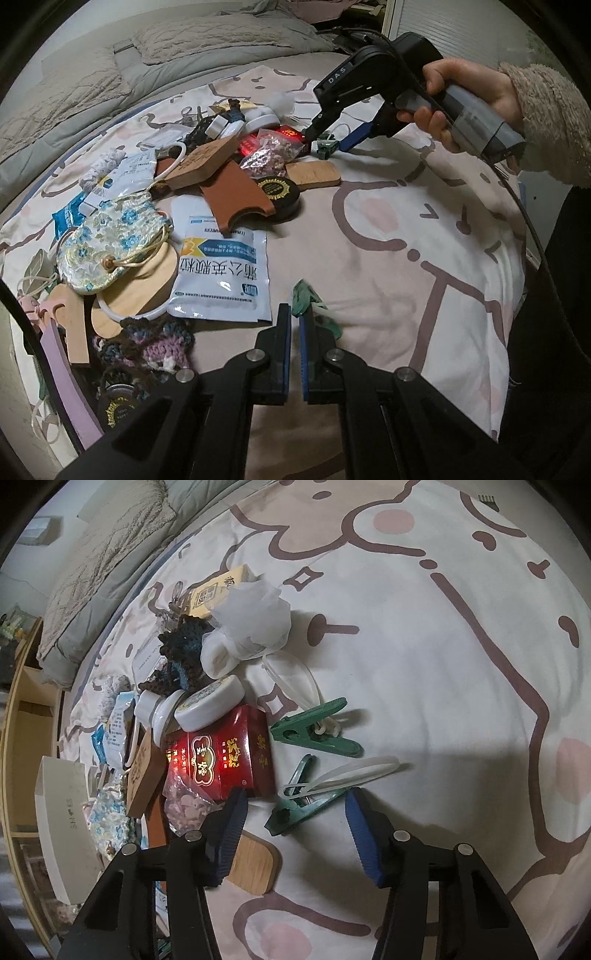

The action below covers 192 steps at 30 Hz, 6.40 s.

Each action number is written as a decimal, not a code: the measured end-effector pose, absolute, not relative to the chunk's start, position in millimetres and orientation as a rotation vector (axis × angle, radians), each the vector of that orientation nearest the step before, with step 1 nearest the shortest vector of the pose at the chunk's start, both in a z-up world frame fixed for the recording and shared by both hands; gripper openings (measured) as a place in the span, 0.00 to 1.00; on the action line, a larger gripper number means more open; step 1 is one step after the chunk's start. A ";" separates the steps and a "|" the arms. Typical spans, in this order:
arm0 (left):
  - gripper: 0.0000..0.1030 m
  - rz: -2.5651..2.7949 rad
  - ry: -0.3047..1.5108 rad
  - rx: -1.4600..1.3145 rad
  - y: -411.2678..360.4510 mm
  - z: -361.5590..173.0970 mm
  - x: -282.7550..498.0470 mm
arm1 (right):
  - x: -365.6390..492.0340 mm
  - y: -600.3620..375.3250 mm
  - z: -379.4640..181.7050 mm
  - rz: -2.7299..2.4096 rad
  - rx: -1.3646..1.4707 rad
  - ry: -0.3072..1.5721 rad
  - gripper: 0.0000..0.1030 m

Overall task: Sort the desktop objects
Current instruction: 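Lift the green clothespin with the left tool while the right tool grasps another clothespin, then carry the clothespins toward the white box with both tools, then lower the left tool into the white box and open it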

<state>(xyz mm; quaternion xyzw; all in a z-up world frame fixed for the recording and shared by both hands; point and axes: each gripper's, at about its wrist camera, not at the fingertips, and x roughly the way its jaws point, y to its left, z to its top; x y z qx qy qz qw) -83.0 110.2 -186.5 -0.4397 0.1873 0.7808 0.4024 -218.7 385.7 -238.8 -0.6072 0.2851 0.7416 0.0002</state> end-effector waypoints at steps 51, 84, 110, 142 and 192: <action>0.55 1.961 0.499 -1.049 127.2 -198.3 -76.1 | -158.2 343.9 -210.4 2.582 -1.950 0.542 0.10; 0.11 1.921 0.440 -1.158 130.5 -204.4 -86.2 | -78.2 286.8 -227.8 2.569 -2.187 0.364 0.10; 0.11 2.120 0.416 -1.035 118.1 -152.5 -96.9 | -77.6 277.9 -184.0 2.801 -1.943 0.231 0.10; 0.11 2.442 0.304 -0.831 69.8 -67.2 -99.0 | -78.4 262.4 -86.6 3.150 -1.411 0.221 0.10; 0.11 3.086 -0.006 -0.869 -107.5 -10.2 -151.8 | -159.5 130.6 -5.1 3.601 -1.281 -0.010 0.10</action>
